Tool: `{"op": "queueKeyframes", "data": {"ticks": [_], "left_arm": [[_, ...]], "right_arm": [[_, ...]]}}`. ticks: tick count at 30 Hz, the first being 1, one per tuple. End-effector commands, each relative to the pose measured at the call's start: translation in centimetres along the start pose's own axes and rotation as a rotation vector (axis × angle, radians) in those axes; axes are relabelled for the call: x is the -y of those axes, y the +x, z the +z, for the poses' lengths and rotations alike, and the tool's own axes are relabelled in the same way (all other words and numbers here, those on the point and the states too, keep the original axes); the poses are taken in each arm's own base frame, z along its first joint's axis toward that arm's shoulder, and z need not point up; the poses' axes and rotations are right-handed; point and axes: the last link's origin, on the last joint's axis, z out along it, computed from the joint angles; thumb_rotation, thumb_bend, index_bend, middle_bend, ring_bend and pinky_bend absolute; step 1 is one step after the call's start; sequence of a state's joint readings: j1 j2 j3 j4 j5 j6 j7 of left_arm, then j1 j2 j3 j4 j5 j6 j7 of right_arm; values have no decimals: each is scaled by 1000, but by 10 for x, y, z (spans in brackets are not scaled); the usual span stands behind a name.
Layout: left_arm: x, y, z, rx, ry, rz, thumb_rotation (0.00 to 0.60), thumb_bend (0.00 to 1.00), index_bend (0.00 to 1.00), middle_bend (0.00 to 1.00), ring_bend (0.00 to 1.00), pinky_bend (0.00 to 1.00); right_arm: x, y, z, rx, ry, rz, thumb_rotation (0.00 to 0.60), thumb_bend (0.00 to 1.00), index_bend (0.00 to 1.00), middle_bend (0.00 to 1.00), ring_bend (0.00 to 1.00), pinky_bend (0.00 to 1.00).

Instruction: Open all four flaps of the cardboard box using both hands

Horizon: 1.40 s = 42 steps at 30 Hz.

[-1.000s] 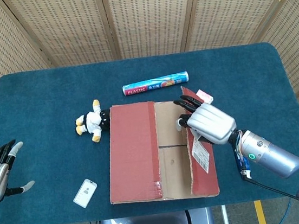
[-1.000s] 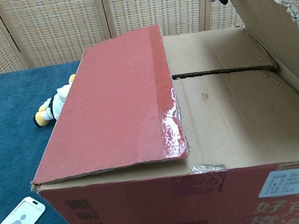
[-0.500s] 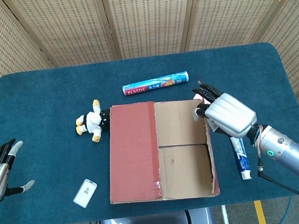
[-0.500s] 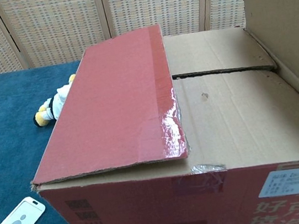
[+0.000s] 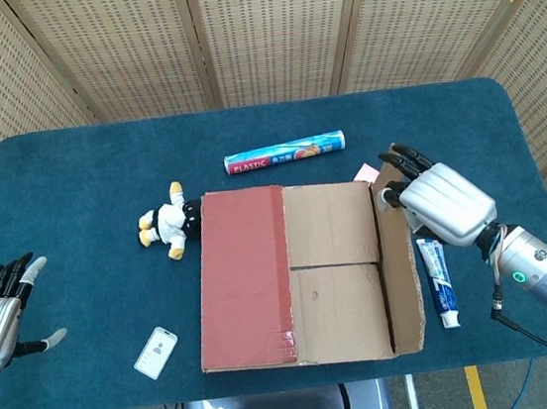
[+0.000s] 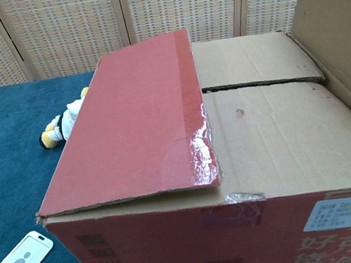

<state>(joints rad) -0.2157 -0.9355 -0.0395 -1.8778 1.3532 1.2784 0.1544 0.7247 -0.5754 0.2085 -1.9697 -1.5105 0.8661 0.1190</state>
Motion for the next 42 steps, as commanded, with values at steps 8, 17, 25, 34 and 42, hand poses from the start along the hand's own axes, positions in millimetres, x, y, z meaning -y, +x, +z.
{"op": "queueKeyframes", "data": {"ticks": [8,17,25,34,42], "left_arm": [[-2,0,1,3,0,4,510,118,17,0,0,0],[-7,4,6,-6,-30,32,511,119,17,0,0,0],[-21,17,14,-25,-138,40,510,115,17,0,0,0],[-56,49,41,51,-424,21,512,119,17,0,0,0],[-96,70,65,99,-654,45,513,116,17,0,0,0]], "right_arm": [[-15,-1,-11,2,-55,7,600,1000,410,463,45,0],[-27,-9,-20,2,-94,37,600,1000,410,463,45,0],[-33,-15,-27,-27,-117,68,600,1000,410,444,44,0],[-36,-38,-36,-54,-170,116,600,1000,315,297,18,0],[-39,-55,-42,-91,-240,116,600,993,157,128,0,0]]}}
